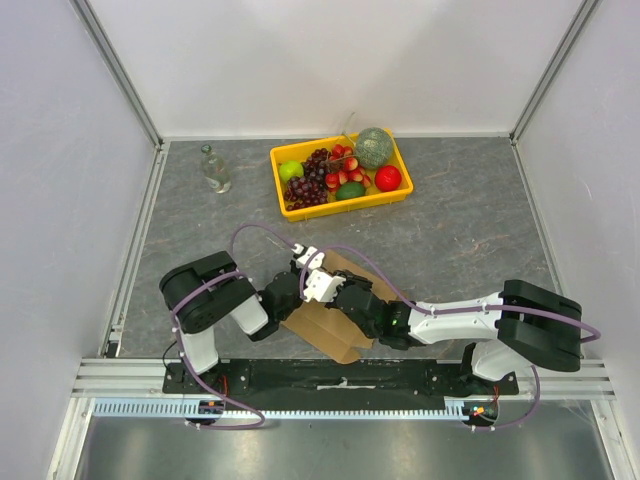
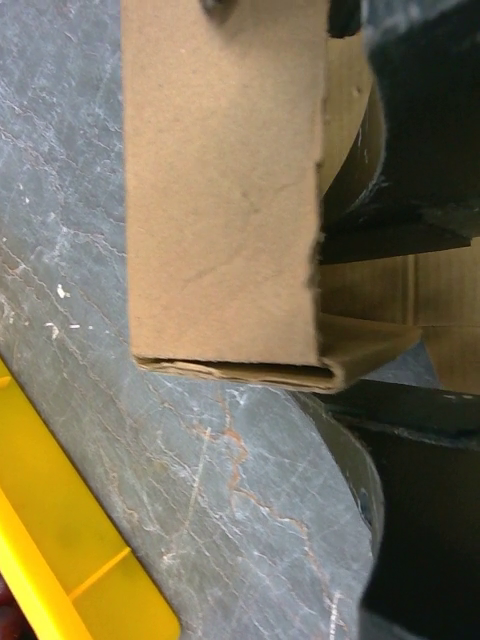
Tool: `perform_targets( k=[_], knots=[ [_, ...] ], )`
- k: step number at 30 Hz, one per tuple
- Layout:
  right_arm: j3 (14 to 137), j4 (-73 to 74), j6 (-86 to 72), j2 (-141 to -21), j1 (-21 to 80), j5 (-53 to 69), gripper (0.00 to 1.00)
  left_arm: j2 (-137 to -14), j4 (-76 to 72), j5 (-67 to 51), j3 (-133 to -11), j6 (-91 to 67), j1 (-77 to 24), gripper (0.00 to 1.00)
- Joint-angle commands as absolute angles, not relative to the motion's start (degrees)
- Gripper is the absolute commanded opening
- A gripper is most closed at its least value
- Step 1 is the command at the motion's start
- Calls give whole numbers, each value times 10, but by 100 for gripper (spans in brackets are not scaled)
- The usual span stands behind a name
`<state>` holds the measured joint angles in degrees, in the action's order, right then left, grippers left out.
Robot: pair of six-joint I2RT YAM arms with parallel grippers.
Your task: Fold the paper box
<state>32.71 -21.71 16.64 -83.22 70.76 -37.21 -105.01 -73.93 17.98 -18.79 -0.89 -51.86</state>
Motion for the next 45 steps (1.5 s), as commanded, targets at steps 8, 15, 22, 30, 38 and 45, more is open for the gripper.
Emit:
perform_targets(
  k=[8, 15, 22, 30, 38, 45],
  knots=[
    [342, -207, 138, -822, 710, -350, 40, -976, -954, 179, -107, -73, -524, 59],
    [340, -201, 131, -811, 711, -349, 42, -907, -954, 178, -26, -140, -526, 63],
    [339, -200, 124, -798, 710, -337, 43, -846, -954, 180, 22, -171, -555, 63],
    [349, -190, 126, -791, 710, -313, 45, -823, -920, 196, 22, -169, -558, 63],
    [352, -192, 122, -797, 710, -310, 44, -903, -954, 265, -18, -103, -557, 61],
    [350, -192, 119, -796, 709, -315, 44, -942, -954, 240, -57, -95, -556, 69]
  ],
)
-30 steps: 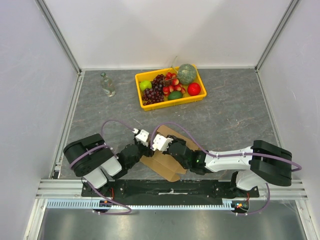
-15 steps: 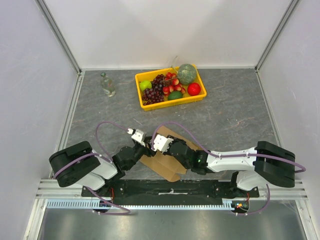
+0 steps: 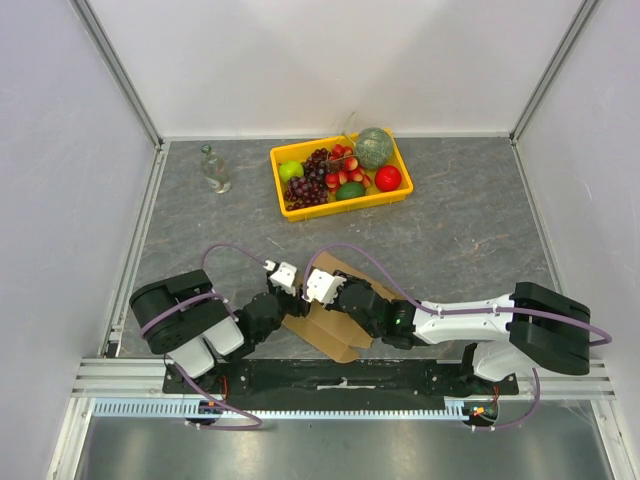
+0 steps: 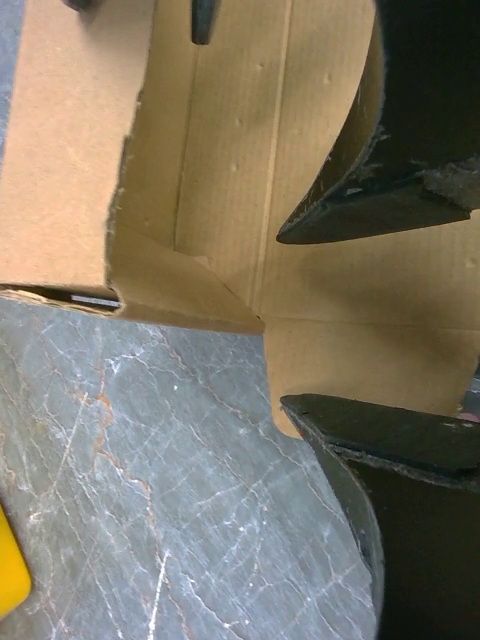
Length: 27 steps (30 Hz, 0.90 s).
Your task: Fold the paper box
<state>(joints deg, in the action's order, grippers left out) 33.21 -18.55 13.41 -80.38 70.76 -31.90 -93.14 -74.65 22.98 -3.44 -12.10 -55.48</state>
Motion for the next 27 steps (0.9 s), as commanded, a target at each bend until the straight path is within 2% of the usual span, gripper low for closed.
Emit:
perform_targets(
  k=[1, 3, 10, 20, 27],
  knots=[
    [350, -192, 118, -795, 709, -315, 44, -944, -954, 237, -61, -93, -556, 72],
    [347, -192, 117, -792, 709, -314, 44, -947, -954, 223, -65, -89, -553, 76],
    [345, -193, 112, -793, 709, -309, 44, -940, -954, 129, -62, -102, -512, 78],
    [347, -194, 107, -796, 709, -306, 44, -947, -954, -14, -95, -132, -425, 78],
    [347, -191, 104, -795, 709, -305, 44, -983, -954, -20, -134, -129, -421, 73]
  ],
)
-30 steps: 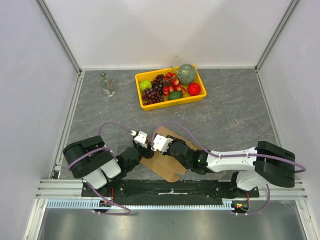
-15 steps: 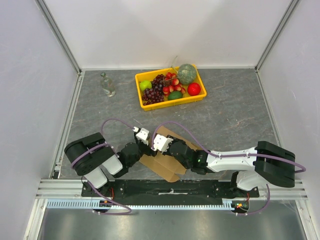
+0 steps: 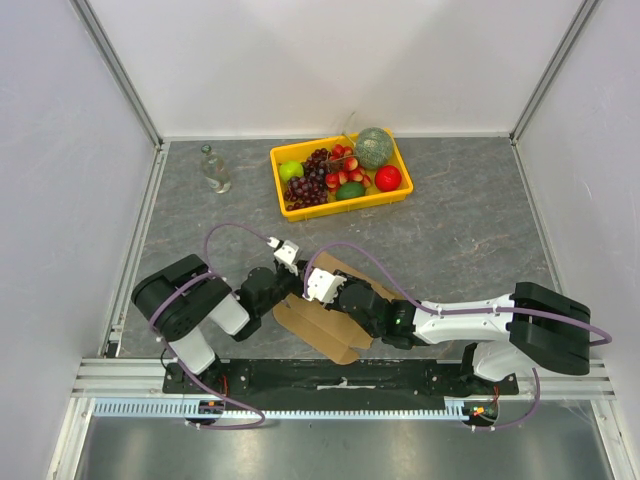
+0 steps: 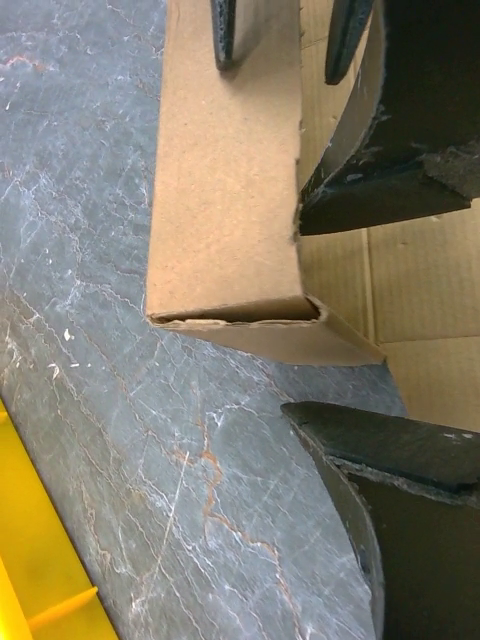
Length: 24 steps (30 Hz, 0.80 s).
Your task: Fold the paper box
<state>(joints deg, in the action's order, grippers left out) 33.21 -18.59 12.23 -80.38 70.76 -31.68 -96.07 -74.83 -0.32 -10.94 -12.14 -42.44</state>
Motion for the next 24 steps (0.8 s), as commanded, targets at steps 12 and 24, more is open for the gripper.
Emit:
perform_targets(
  k=[12, 24],
  knots=[
    [353, -192, 101, -806, 708, -301, 44, -1005, -954, 20, -160, -124, -420, 37],
    [358, -191, 96, -814, 708, -296, 44, -1011, -954, 39, -170, -103, -425, 13]
  ],
)
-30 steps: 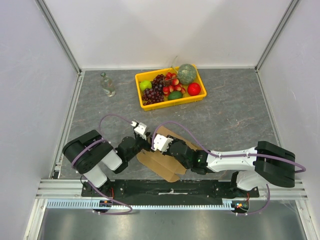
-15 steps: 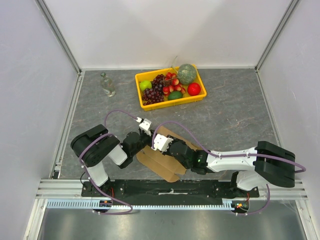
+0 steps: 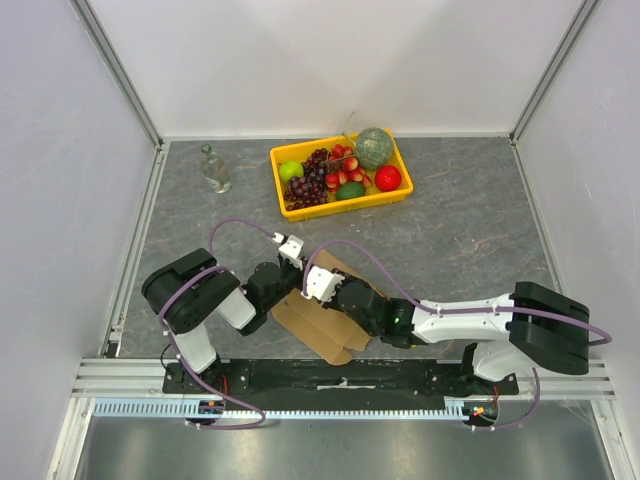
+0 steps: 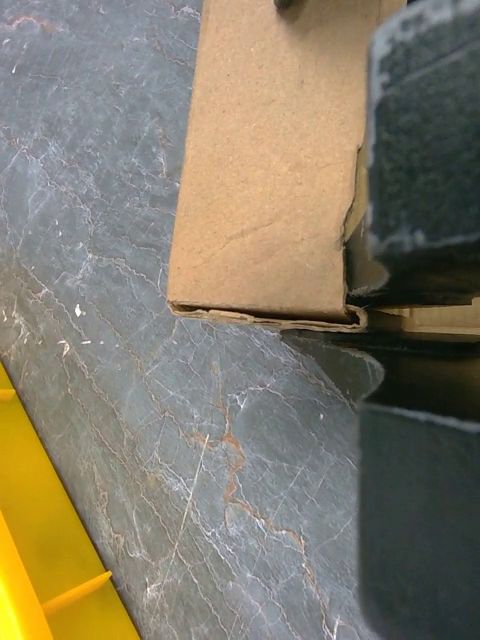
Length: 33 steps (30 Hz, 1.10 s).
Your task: Fold the paper box
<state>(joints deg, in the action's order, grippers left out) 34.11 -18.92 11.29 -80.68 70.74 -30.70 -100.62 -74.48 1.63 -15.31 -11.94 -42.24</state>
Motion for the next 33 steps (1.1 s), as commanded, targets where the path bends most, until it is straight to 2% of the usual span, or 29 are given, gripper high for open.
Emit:
perform_targets(
  k=[1, 4, 6, 16, 26, 31, 33],
  knots=[
    [359, -191, 95, -815, 708, -295, 44, -1012, -954, 43, -171, -95, -430, 11],
    [359, -191, 94, -816, 708, -292, 44, -1015, -954, 60, -178, -73, -441, 3],
    [359, -188, 93, -816, 708, -291, 44, -1017, -954, 65, -181, -63, -447, 2],
    [359, -184, 87, -817, 708, -278, 44, -1019, -954, 106, -188, -28, -470, 6],
    [364, -171, 76, -820, 706, -254, 44, -1041, -954, 191, -216, 25, -506, 6],
    [364, -166, 74, -814, 703, -253, 44, -1042, -954, 204, -213, 27, -513, 27],
    [366, -162, 70, -806, 702, -247, 43, -1041, -954, 204, -207, 26, -514, 31]
  ],
)
